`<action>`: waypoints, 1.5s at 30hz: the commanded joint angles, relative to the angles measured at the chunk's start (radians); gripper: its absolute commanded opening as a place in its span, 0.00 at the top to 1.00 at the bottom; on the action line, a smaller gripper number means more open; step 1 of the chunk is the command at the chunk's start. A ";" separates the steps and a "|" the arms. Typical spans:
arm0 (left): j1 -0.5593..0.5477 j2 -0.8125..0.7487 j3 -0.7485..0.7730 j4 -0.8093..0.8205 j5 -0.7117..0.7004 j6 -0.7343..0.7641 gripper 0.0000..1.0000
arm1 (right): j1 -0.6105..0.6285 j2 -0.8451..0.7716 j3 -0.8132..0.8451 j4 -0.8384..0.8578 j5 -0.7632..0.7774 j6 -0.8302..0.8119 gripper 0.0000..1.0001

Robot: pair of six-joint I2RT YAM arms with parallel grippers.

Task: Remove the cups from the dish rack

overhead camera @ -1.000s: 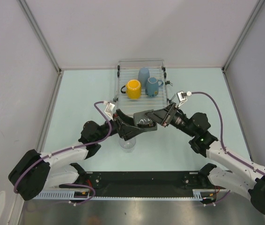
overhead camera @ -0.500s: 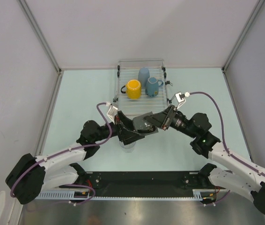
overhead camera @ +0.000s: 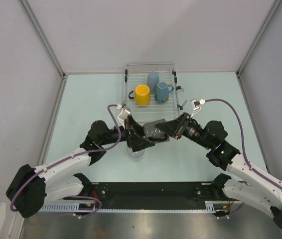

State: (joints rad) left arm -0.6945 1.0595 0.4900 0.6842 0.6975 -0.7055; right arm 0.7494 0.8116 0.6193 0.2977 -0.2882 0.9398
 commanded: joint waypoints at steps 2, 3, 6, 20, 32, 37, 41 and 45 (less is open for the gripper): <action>0.079 0.008 0.143 -0.078 -0.337 -0.065 1.00 | 0.103 0.003 0.013 -0.141 -0.135 -0.133 1.00; 0.087 0.010 0.151 -0.110 -0.345 -0.065 1.00 | 0.107 0.001 0.016 -0.159 -0.131 -0.134 1.00; 0.111 0.020 0.185 -0.191 -0.375 -0.052 0.90 | 0.116 -0.002 0.033 -0.210 -0.092 -0.148 1.00; 0.150 0.072 0.211 -0.253 -0.379 -0.084 0.22 | 0.145 -0.029 0.051 -0.262 -0.054 -0.148 1.00; 0.159 0.100 0.208 -0.198 -0.319 -0.101 0.00 | 0.156 -0.012 0.071 -0.261 -0.048 -0.160 1.00; 0.162 0.097 0.208 -0.204 -0.317 -0.098 0.00 | 0.154 -0.003 0.080 -0.259 -0.032 -0.165 1.00; 0.164 0.088 0.200 -0.207 -0.323 -0.095 0.00 | 0.153 0.004 0.085 -0.265 -0.022 -0.168 1.00; 0.162 0.077 0.197 -0.221 -0.334 -0.085 0.00 | 0.153 0.003 0.105 -0.292 0.012 -0.179 1.00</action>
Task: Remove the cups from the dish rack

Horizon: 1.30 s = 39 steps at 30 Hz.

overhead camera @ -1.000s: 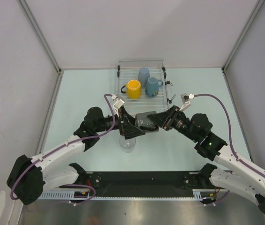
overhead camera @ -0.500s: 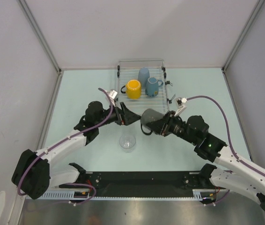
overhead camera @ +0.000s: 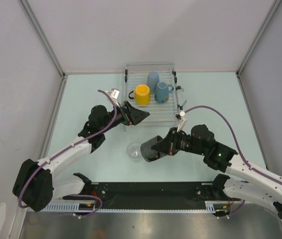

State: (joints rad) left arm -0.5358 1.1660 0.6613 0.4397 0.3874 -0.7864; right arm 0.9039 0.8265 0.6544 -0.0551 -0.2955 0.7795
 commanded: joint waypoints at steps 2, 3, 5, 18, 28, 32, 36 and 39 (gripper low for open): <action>0.003 -0.051 0.035 -0.024 -0.054 0.012 0.00 | 0.000 -0.015 0.096 -0.047 0.082 -0.048 1.00; 0.005 -0.061 0.038 -0.050 -0.073 0.035 0.00 | 0.001 -0.013 0.117 -0.089 0.154 -0.058 1.00; 0.003 -0.104 0.069 -0.172 -0.163 0.064 0.00 | 0.003 0.018 0.200 -0.257 0.247 -0.100 1.00; -0.001 -0.238 0.241 -0.955 -0.673 0.176 0.04 | 0.111 0.374 0.462 -0.709 0.798 -0.092 1.00; -0.003 -0.298 0.179 -0.996 -0.728 0.167 0.04 | 0.207 0.528 0.502 -0.733 0.866 -0.039 1.00; -0.007 -0.304 0.167 -0.993 -0.713 0.159 0.04 | 0.230 0.592 0.533 -0.704 0.865 -0.063 1.00; -0.009 -0.315 0.147 -0.987 -0.713 0.161 0.04 | 0.245 0.664 0.564 -0.690 0.865 -0.080 1.00; -0.012 -0.321 0.133 -0.983 -0.708 0.157 0.04 | 0.245 0.701 0.559 -0.661 0.842 -0.089 1.00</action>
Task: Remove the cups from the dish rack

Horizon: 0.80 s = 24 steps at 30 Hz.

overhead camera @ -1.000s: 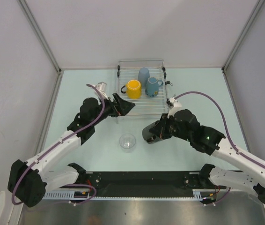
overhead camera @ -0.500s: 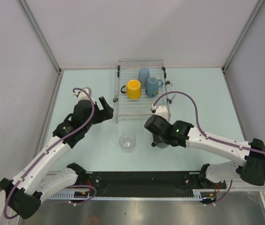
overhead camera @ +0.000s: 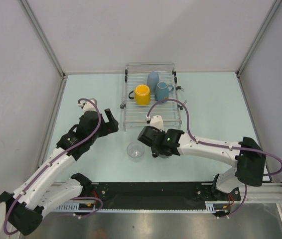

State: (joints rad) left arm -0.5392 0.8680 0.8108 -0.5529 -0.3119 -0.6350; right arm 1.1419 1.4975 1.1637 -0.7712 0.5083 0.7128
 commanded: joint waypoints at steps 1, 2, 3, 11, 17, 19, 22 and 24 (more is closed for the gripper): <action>-0.008 -0.023 -0.021 0.010 -0.007 0.005 0.04 | 0.009 0.041 0.051 0.056 0.036 -0.024 1.00; -0.008 -0.021 -0.024 0.011 -0.007 0.003 0.04 | 0.009 0.050 0.056 0.059 0.035 -0.024 1.00; -0.008 -0.020 -0.027 0.011 -0.007 0.003 0.04 | 0.009 0.069 0.056 0.062 0.035 -0.024 1.00; -0.018 -0.003 -0.024 0.021 -0.004 0.003 0.04 | 0.007 0.106 0.060 0.093 0.021 -0.036 1.00; -0.018 0.000 -0.030 0.022 -0.004 0.003 0.04 | 0.005 0.122 0.054 0.108 -0.013 -0.039 1.00; -0.021 0.000 -0.033 0.021 -0.004 0.001 0.04 | 0.009 0.127 0.047 0.116 -0.030 -0.036 1.00; -0.021 0.000 -0.036 0.021 -0.004 0.001 0.04 | 0.010 0.142 0.033 0.131 -0.048 -0.035 1.00; -0.019 0.000 -0.038 0.021 -0.004 0.001 0.04 | 0.012 0.145 0.025 0.139 -0.053 -0.032 1.00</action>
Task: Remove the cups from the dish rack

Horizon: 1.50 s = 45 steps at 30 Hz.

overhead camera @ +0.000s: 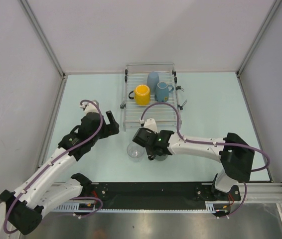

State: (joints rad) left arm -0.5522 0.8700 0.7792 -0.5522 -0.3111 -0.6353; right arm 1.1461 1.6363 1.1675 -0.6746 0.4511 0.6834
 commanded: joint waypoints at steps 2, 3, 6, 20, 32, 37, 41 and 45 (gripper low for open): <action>-0.008 0.000 -0.006 0.020 -0.005 0.003 0.04 | 0.009 0.008 0.012 0.053 0.000 0.001 1.00; -0.008 0.001 -0.006 0.020 -0.005 0.002 0.04 | 0.009 0.010 0.009 0.053 -0.002 0.004 1.00; -0.008 0.006 -0.006 0.021 -0.003 0.003 0.04 | 0.010 0.022 0.008 0.053 -0.011 0.004 1.00; -0.018 0.015 -0.006 0.024 -0.005 -0.003 0.03 | 0.024 -0.021 -0.006 -0.009 0.034 0.050 0.61; -0.023 0.147 0.123 0.031 -0.062 0.045 0.00 | -0.002 -0.242 0.248 -0.264 0.279 -0.031 0.48; -0.025 0.308 0.308 0.034 -0.054 0.082 0.00 | -0.086 -0.329 0.178 -0.191 0.245 -0.067 0.41; -0.025 0.466 0.486 0.034 -0.049 0.117 0.00 | -0.140 -0.397 0.080 -0.109 0.183 -0.073 0.40; -0.026 0.684 0.702 0.023 -0.069 0.164 0.00 | -0.196 -0.441 -0.012 -0.048 0.138 -0.082 0.40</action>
State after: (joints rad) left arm -0.5705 1.4151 1.2995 -0.5419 -0.3504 -0.5407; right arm 0.9886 1.2320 1.2205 -0.8032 0.6323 0.6235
